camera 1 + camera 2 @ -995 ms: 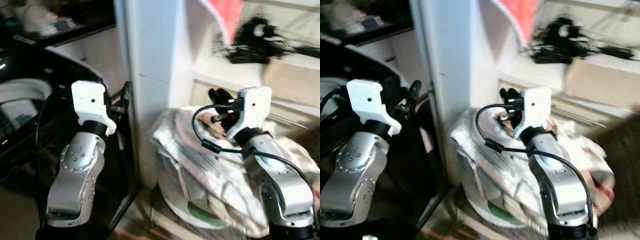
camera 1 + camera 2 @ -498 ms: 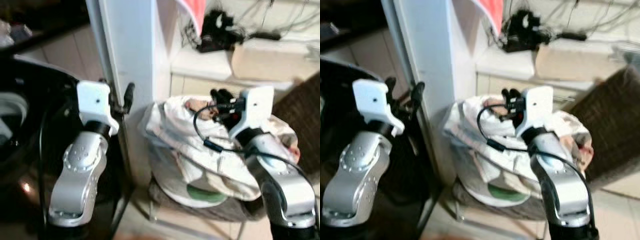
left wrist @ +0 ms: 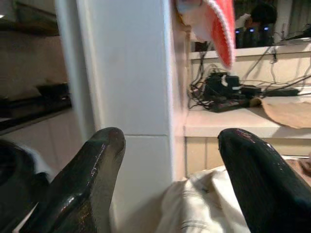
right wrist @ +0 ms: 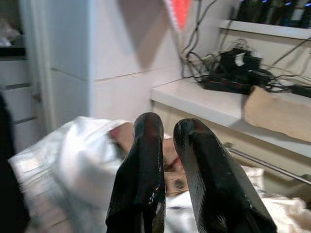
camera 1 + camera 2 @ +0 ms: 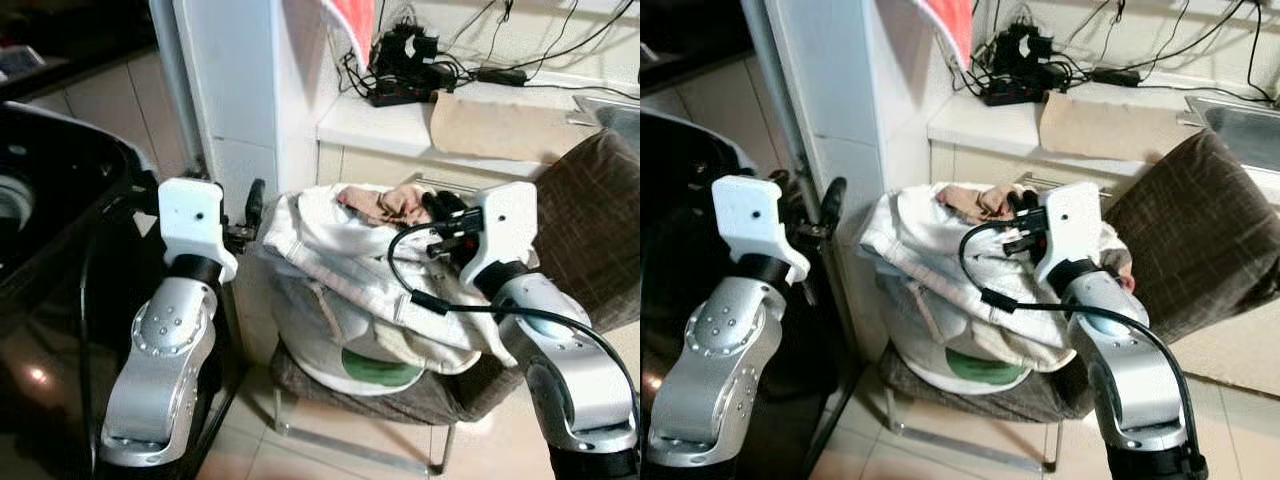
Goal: Clothes washing
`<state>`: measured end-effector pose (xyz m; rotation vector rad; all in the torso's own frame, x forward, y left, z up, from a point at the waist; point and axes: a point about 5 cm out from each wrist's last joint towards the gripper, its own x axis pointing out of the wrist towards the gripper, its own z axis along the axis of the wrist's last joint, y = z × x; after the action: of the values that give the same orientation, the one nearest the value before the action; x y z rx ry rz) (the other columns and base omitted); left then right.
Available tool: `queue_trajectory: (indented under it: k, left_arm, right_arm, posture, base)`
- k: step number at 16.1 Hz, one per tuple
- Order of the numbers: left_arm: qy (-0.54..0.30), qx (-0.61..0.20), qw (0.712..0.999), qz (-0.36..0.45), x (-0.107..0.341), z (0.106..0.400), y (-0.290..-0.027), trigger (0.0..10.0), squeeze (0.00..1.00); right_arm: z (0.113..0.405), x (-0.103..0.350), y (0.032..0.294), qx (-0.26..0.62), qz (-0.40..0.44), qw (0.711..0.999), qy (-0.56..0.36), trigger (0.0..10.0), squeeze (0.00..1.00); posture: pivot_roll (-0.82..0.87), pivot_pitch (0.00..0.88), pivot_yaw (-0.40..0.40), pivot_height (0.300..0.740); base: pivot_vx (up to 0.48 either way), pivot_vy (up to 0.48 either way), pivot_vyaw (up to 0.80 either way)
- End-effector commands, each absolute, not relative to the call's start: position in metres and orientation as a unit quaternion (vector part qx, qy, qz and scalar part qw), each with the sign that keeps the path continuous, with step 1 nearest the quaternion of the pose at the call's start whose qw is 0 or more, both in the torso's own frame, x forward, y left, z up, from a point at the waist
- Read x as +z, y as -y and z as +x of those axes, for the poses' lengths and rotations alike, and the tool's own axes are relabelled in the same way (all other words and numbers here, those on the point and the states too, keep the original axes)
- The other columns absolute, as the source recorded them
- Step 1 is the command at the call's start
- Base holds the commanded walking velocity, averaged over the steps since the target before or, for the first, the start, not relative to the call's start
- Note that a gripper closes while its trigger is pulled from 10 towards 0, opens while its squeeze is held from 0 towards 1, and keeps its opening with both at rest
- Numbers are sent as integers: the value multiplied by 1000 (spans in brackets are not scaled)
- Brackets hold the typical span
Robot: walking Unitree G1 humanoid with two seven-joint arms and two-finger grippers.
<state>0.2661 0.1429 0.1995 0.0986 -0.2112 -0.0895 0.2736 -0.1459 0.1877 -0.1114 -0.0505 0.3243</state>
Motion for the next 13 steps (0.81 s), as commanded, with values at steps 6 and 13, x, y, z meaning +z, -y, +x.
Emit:
queue_trajectory:
  k: [6, 13]
  left_arm:
    - [127, -16, 991, 32, 209, 266, -152, 10000, 0]
    - [117, -33, 992, 20, 205, 266, -151, 10000, 0]
  right_arm:
    - [275, 199, 126, 213, -54, 974, 56, 10000, 0]
    - [265, 195, 134, 183, -30, 982, 45, 10000, 0]
  posture:
    - [-9, 0, -29, 740]
    - [-29, 8, -8, 740]
  base:
    - [387, 0, 800]
    - [368, 0, 0]
